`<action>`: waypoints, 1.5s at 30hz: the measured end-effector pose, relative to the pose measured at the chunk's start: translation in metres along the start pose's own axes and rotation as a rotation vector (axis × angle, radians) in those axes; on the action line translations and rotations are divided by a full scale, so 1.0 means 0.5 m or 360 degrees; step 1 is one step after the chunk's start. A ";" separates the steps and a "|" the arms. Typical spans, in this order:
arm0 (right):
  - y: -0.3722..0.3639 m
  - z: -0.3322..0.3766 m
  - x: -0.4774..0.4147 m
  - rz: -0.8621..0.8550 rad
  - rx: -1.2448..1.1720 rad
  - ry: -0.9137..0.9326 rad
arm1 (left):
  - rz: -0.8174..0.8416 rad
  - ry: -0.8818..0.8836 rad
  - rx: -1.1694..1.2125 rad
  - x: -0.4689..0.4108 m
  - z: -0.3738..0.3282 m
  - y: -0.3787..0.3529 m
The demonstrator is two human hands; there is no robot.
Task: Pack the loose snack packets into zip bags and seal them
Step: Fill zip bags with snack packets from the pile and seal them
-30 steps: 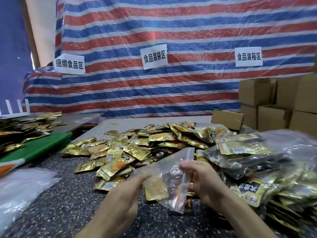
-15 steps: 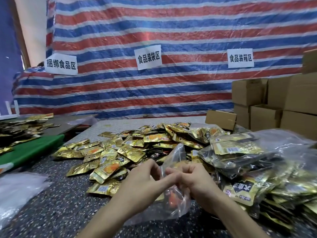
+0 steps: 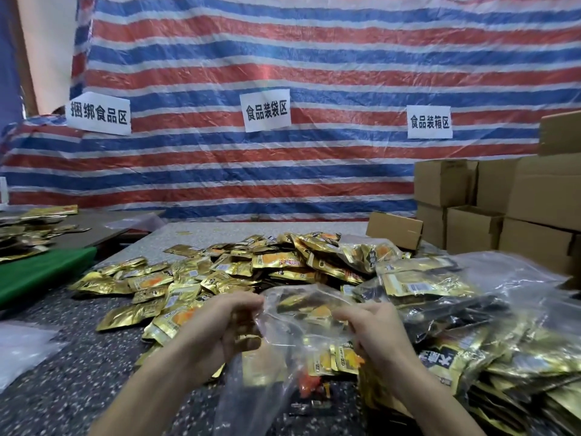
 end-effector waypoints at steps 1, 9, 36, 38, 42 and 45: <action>-0.016 0.002 0.003 0.0076 -0.0038 -0.0006 | 0.0029 -0.0002 0.0025 0.002 0.005 -0.004; -0.075 0.016 0.023 0.0220 0.0100 -0.0038 | -0.0462 -0.0483 -0.0942 0.060 -0.069 -0.002; -0.052 0.108 -0.321 -0.0298 0.2491 0.0463 | -0.0756 -0.0654 -0.0680 0.085 -0.081 0.035; -0.037 0.096 -0.342 -0.0398 0.2522 0.0339 | -0.0769 -0.0672 -0.0745 0.083 -0.082 0.036; -0.017 0.099 -0.356 -0.0554 0.2551 0.0287 | -0.0776 -0.0668 -0.0777 0.077 -0.078 0.036; -0.022 0.137 -0.335 -0.0679 0.2439 0.0507 | -0.0784 -0.0665 -0.0765 0.078 -0.076 0.035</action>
Point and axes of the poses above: each hand's wrist, its own x-axis away from the middle knuckle, its own y-axis out of the back of the hand, z = x × y, the point moved 10 cm from there along -x, towards the middle knuckle, and after that the axes turned 7 degrees about z, right-handed, at the moved point
